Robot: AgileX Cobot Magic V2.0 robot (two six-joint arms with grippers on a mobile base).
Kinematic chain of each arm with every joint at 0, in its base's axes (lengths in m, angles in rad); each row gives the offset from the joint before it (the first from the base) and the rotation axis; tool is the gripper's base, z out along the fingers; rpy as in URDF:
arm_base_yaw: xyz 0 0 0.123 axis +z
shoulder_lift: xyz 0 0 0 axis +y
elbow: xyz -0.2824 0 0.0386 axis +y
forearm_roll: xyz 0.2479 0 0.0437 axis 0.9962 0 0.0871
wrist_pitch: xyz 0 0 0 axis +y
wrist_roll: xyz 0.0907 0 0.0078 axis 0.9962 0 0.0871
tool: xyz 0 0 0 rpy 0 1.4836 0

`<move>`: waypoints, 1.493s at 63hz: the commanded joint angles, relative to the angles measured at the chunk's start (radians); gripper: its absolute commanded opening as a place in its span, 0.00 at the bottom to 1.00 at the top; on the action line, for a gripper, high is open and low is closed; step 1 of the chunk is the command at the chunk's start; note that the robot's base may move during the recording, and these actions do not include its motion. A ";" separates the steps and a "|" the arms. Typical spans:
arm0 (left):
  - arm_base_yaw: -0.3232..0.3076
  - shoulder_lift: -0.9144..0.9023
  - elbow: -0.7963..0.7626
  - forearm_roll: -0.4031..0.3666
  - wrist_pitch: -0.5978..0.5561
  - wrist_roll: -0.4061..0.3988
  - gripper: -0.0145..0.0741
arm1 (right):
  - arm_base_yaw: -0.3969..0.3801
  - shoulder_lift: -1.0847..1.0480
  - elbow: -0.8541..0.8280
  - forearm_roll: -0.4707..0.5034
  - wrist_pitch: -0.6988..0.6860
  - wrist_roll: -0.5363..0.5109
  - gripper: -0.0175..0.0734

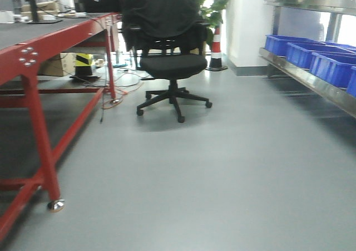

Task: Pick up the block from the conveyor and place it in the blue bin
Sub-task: 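Drive away from the conveyor toward the shelf of blue bins, holding blocks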

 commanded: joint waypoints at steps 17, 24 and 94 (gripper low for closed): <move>-0.004 -0.003 0.001 -0.004 -0.020 0.002 0.04 | 0.001 -0.001 -0.011 -0.010 -0.016 -0.002 0.01; -0.004 -0.003 0.001 -0.004 -0.020 0.002 0.04 | 0.001 -0.001 -0.011 -0.010 -0.016 -0.002 0.01; -0.004 -0.003 0.001 -0.004 -0.020 0.002 0.04 | 0.001 -0.001 -0.011 -0.010 -0.020 -0.002 0.01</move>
